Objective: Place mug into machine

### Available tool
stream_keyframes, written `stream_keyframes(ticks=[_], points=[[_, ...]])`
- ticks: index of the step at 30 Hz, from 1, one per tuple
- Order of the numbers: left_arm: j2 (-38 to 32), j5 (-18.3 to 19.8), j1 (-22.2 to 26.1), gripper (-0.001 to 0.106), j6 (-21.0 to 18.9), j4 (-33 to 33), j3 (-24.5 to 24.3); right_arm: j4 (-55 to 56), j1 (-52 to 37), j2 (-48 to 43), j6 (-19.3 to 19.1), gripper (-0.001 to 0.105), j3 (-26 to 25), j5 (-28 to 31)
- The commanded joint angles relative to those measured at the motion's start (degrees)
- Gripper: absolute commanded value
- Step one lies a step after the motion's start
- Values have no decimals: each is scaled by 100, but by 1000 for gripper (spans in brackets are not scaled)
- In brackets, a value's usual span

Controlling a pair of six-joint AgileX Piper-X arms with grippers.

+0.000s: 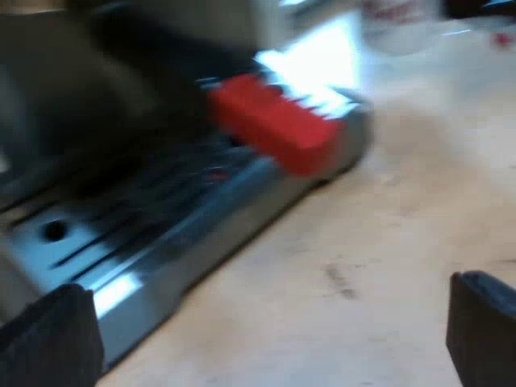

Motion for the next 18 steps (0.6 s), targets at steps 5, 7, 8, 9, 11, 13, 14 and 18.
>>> stream_keyframes(ticks=[5,7,8,9,11,13,14,18], points=[[19,-319,-23,89,242,-707,320,2406,236,-2303,-119,0,-282,-342],[20,-438,-23,89,242,-1283,547,2832,472,-2603,-109,0,-384,-342],[20,-454,-23,89,242,-1694,706,3032,651,-2768,-66,0,-438,-412],[20,-453,-23,89,242,-2082,864,3161,842,-2905,120,0,-477,-453],[20,-453,-23,89,242,-2435,1051,3269,1125,-3041,325,0,-507,-517],[20,-453,-23,89,242,-2493,1188,3309,1469,-3101,548,0,-506,-516],[20,-453,-23,89,242,-2504,1248,3315,1673,-3103,680,0,-506,-516],[20,-453,-23,89,242,-2688,1288,3300,2589,-3082,987,0,-496,-171]])
